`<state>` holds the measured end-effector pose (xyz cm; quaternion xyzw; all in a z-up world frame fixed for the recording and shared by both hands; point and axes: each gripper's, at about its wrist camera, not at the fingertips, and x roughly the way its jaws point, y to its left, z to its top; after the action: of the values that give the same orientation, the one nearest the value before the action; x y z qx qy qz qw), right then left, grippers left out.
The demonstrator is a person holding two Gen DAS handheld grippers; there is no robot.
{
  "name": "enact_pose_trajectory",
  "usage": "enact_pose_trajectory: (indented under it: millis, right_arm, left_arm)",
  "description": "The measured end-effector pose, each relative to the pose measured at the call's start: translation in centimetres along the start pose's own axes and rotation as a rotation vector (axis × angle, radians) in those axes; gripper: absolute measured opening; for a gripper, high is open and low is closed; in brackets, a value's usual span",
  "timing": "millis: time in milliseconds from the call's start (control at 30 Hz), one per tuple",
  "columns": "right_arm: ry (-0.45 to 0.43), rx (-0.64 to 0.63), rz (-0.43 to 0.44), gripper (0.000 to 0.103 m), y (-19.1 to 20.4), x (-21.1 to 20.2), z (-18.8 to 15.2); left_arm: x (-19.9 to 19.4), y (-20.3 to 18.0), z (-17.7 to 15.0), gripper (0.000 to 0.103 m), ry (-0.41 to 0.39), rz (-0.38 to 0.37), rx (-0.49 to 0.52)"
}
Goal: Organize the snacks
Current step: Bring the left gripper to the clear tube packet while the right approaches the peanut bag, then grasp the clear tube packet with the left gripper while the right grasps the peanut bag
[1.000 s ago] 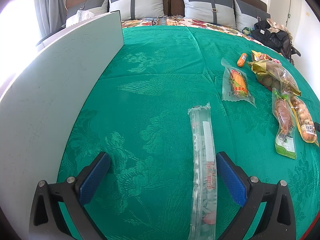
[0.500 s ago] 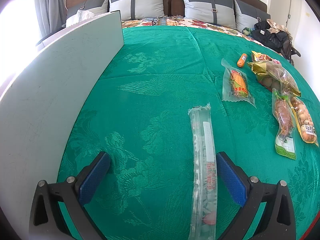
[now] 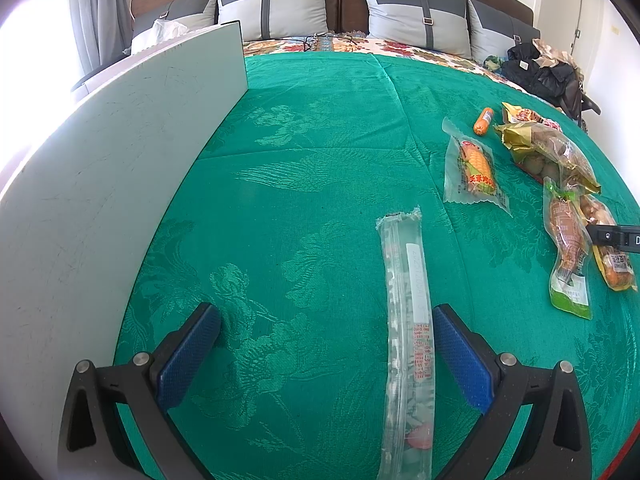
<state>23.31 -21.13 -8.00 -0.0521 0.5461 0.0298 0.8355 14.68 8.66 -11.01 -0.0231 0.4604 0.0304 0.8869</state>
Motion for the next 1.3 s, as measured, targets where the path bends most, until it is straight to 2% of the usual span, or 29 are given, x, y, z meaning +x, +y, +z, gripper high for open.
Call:
enact_pose_trajectory:
  millis: [67, 167, 233, 333, 433, 500, 600, 733, 1300]
  right_arm:
    - [0.012, -0.03, 0.016, 0.06, -0.7, -0.5, -1.0]
    - [0.014, -0.084, 0.078, 0.06, -1.9, -1.7, -3.7]
    - [-0.014, -0.152, 0.077, 0.06, -2.1, -2.6, -6.2]
    - [-0.094, -0.187, 0.077, 0.063, -2.6, -3.6, -9.6]
    - [-0.153, -0.093, 0.107, 0.073, -4.4, -3.7, -10.9]
    - [-0.199, -0.098, 0.09, 0.085, -4.5, -3.5, -11.0]
    - [-0.222, -0.11, 0.107, 0.09, -4.6, -3.2, -10.9]
    - [-0.236, -0.124, 0.129, 0.093, -5.3, -3.0, -10.6]
    - [-0.242, -0.116, 0.122, 0.094, -5.4, -3.0, -10.8]
  left_arm:
    - [0.0, 0.0, 0.0, 0.103, 0.0, 0.0, 0.0]
    - [0.0, 0.0, 0.0, 0.103, 0.0, 0.0, 0.0]
    - [0.0, 0.1, 0.0, 0.103, 0.0, 0.0, 0.0]
    - [0.0, 0.1, 0.0, 0.103, 0.0, 0.0, 0.0]
    - [0.0, 0.1, 0.0, 0.103, 0.0, 0.0, 0.0]
    - [0.0, 0.1, -0.1, 0.103, 0.0, 0.0, 0.001]
    - [0.0, 0.0, 0.0, 0.103, 0.0, -0.001, 0.001]
    - [0.0, 0.1, -0.1, 0.103, 0.0, -0.001, 0.001]
    - [0.0, 0.1, -0.2, 0.103, -0.001, 0.0, 0.0]
